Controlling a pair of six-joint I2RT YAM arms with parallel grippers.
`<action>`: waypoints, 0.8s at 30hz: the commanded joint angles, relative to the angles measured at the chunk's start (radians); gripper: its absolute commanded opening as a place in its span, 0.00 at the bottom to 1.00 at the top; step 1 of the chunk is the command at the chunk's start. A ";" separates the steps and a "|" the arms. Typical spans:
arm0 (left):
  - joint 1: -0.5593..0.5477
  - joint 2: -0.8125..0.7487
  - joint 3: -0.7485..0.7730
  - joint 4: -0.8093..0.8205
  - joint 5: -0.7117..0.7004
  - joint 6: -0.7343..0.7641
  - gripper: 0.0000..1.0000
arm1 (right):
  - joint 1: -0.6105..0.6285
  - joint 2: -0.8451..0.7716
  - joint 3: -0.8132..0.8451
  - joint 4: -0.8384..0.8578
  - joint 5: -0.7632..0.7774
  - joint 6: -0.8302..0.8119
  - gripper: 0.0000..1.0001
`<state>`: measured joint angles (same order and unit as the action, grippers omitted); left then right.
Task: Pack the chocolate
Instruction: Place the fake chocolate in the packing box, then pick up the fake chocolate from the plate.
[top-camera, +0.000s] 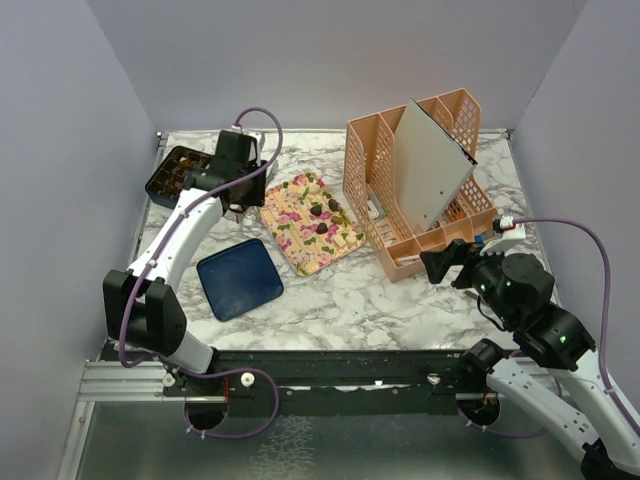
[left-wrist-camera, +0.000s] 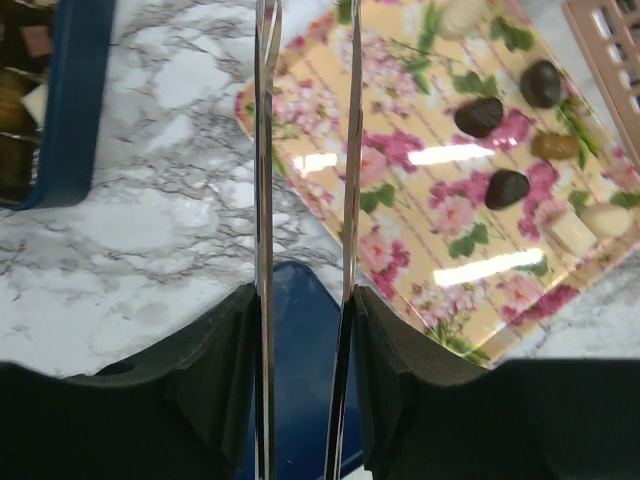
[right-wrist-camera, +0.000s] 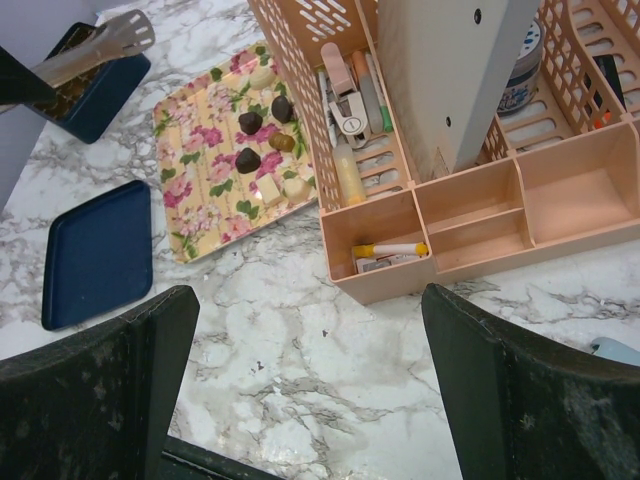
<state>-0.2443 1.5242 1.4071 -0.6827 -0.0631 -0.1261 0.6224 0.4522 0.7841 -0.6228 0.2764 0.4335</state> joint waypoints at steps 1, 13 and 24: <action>-0.085 -0.079 -0.051 0.005 0.018 0.035 0.45 | 0.002 -0.008 0.005 0.001 0.027 -0.009 0.99; -0.295 -0.173 -0.260 0.112 -0.057 0.107 0.45 | 0.002 -0.002 0.002 0.003 0.035 -0.009 0.99; -0.374 -0.151 -0.334 0.186 -0.027 0.151 0.45 | 0.003 0.003 -0.003 0.008 0.035 -0.006 0.99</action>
<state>-0.6029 1.3678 1.0729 -0.5591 -0.0975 -0.0162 0.6224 0.4530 0.7841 -0.6231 0.2882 0.4335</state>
